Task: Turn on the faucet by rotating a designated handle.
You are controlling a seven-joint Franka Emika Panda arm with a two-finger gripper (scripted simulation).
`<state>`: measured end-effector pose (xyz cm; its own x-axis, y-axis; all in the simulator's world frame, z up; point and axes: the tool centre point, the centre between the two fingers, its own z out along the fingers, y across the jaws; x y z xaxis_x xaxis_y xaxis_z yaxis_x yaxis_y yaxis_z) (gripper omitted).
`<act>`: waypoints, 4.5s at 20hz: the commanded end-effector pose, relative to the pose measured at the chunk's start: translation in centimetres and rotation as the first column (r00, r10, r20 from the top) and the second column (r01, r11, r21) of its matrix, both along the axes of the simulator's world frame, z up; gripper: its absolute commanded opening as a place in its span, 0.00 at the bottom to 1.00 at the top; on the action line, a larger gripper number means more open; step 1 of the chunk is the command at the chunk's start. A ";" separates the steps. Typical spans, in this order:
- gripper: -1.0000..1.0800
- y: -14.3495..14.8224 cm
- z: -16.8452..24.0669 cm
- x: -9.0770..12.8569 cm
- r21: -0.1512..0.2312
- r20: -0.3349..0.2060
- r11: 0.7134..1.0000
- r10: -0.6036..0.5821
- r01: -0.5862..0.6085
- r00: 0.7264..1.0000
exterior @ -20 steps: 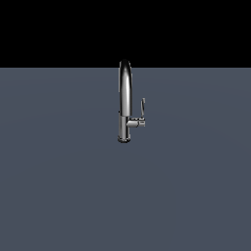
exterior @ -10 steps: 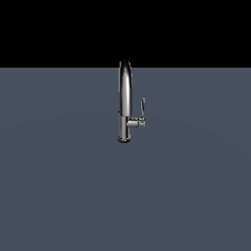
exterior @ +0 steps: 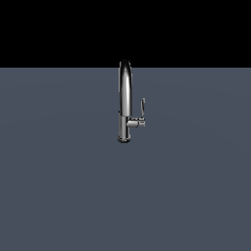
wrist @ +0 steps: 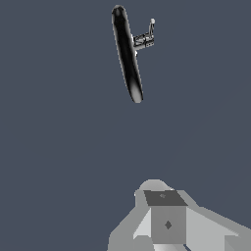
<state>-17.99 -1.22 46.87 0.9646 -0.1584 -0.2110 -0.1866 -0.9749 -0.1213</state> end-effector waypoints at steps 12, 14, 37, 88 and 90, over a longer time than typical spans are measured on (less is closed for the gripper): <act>0.00 -0.6 -2.9 7.6 0.163 -0.199 0.966 -0.169 0.202 0.965; 0.00 -0.8 -3.4 8.8 0.184 -0.231 0.954 -0.190 0.235 0.954; 0.00 -3.7 -13.2 20.2 0.334 -0.629 0.698 -0.335 0.633 0.701; 0.00 -5.2 -30.3 23.5 0.171 -0.962 0.196 -0.178 0.966 0.206; 0.00 -5.3 -30.3 23.0 0.171 -0.962 0.196 -0.178 0.966 0.206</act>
<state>5.53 -6.61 16.31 0.0131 -0.0040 -0.9999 -0.9994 -0.0336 -0.0129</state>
